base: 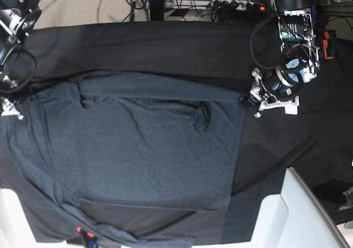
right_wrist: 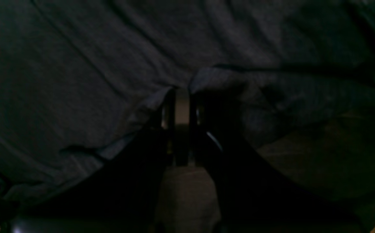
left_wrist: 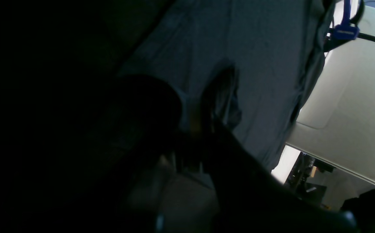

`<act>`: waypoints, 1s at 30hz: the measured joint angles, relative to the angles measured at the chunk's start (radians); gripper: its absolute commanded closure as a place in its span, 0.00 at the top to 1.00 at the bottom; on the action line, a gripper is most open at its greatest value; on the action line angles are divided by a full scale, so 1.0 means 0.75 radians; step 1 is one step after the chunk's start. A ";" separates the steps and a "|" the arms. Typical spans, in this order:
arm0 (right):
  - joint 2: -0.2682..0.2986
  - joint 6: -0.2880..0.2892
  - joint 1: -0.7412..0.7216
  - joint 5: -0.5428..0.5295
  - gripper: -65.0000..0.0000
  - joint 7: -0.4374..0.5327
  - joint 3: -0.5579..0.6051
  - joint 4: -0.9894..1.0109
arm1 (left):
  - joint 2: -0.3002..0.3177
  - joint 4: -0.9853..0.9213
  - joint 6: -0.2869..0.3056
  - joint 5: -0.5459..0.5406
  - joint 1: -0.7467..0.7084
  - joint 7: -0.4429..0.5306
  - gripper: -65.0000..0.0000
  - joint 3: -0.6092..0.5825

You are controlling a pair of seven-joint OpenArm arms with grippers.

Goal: Fold the T-shirt properly
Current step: 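Hold the collar edge with the left gripper, smoothing the shirt flat, then move the right gripper inward along the collar edge and grasp it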

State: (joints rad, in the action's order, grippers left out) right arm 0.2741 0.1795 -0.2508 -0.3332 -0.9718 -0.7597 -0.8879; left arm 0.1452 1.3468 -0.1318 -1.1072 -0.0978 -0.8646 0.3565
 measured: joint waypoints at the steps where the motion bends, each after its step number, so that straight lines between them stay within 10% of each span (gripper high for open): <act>1: 0.001 0.000 0.002 0.001 0.00 0.000 0.000 0.000 | -0.001 -0.001 0.000 0.000 -0.001 0.000 0.00 0.000; 12: 0.004 0.001 0.003 0.001 0.03 0.000 0.001 -0.002 | -0.001 -0.062 0.001 0.002 0.020 0.000 0.00 0.000; 19: -0.022 0.198 0.021 0.011 0.54 0.014 0.000 -0.091 | -0.001 -0.061 0.000 0.000 0.026 -0.001 0.00 -0.001; 30: -0.392 0.370 0.412 0.001 0.56 -0.203 -0.040 -0.937 | -0.003 -0.056 0.001 0.003 0.020 -0.002 0.00 -0.005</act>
State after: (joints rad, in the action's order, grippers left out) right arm -0.0196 0.4572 0.0582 -0.3325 -1.1240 -0.7895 -1.5906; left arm 0.1432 1.3048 -0.1310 -1.1049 -0.0830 -0.8661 0.3531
